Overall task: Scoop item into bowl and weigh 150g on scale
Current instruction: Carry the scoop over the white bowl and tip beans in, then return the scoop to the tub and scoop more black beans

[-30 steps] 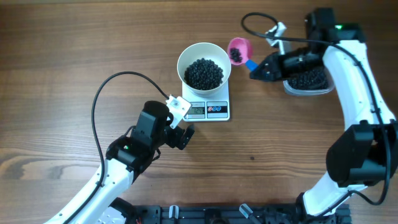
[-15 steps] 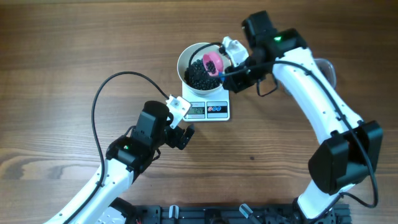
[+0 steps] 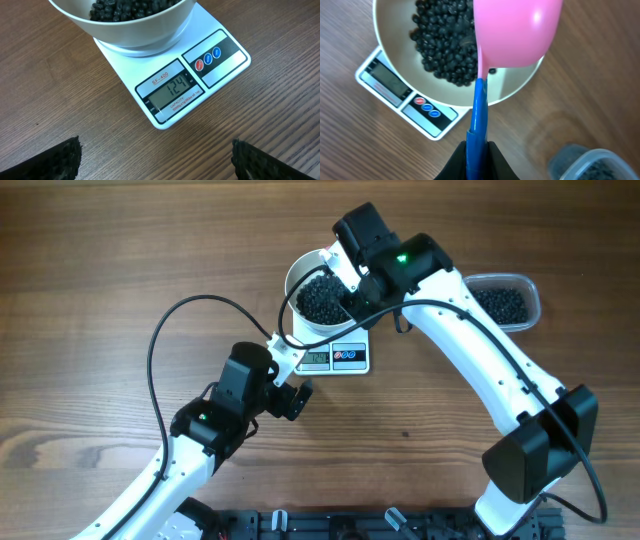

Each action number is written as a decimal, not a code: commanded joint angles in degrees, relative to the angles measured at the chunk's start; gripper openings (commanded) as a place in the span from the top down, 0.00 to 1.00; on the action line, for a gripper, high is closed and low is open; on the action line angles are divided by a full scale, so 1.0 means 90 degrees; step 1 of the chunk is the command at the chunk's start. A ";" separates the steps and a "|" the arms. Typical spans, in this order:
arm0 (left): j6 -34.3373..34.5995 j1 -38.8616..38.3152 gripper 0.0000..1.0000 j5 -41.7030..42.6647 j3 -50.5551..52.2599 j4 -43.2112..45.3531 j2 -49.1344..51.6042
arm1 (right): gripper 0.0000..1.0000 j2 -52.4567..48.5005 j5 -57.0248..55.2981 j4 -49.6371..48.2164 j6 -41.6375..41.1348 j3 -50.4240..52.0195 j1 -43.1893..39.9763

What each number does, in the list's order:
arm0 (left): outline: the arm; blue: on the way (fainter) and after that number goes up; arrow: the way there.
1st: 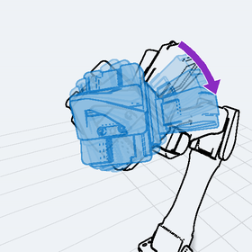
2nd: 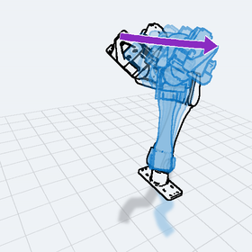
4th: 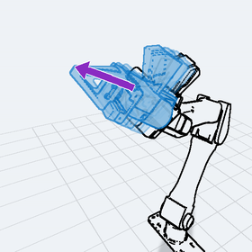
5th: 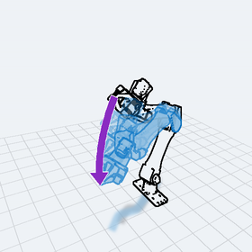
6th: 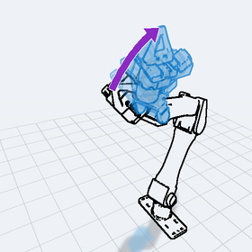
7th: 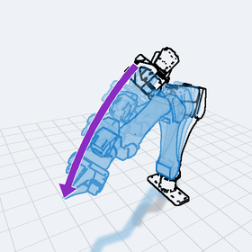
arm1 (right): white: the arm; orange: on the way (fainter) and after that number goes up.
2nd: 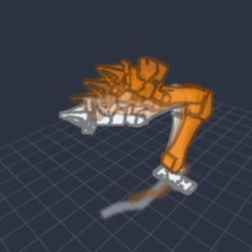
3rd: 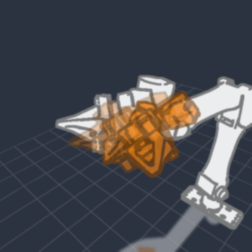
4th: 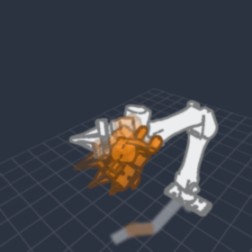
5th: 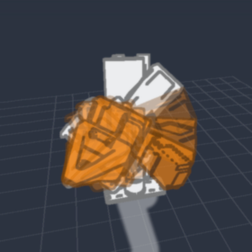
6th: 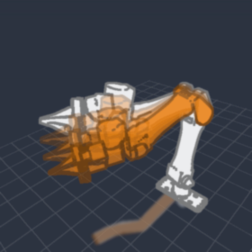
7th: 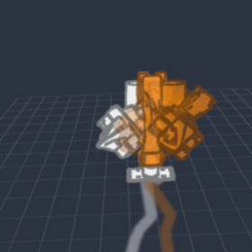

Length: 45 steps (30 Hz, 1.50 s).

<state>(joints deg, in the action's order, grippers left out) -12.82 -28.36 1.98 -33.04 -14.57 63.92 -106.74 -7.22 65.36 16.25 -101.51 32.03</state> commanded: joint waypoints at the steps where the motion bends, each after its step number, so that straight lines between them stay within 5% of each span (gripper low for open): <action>1: -0.0032 0.0058 0.00 -0.0036 0.0022 0.0000 0.0000 | 0.96 -0.0068 -0.0486 -0.0068 0.0197 -0.0148 0.0029; 9: -0.0032 0.0058 0.00 -0.0036 0.0022 0.0000 0.0000 | 0.96 -0.0068 -0.0311 -0.0109 -0.0151 -0.0192 -0.0083; 16: -0.0032 0.0058 0.00 -0.0036 0.0022 0.0000 0.0000 | 0.96 0.0185 0.1103 0.0503 -0.0661 -0.0748 -0.1588; 29: -0.0032 0.0058 0.00 -0.0036 0.0022 0.0000 0.0000 | 0.96 0.0197 0.1392 0.2171 -0.0452 -0.0777 -0.4233; 45: -0.0032 0.0058 0.00 -0.0036 0.0022 0.0000 0.0000 | 0.96 -0.0452 0.0714 0.2025 -0.0143 0.0129 -0.4556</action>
<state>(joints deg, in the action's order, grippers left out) -12.82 -28.36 2.00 -33.04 -14.57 63.92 -109.21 0.99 83.57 14.06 -100.57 -7.33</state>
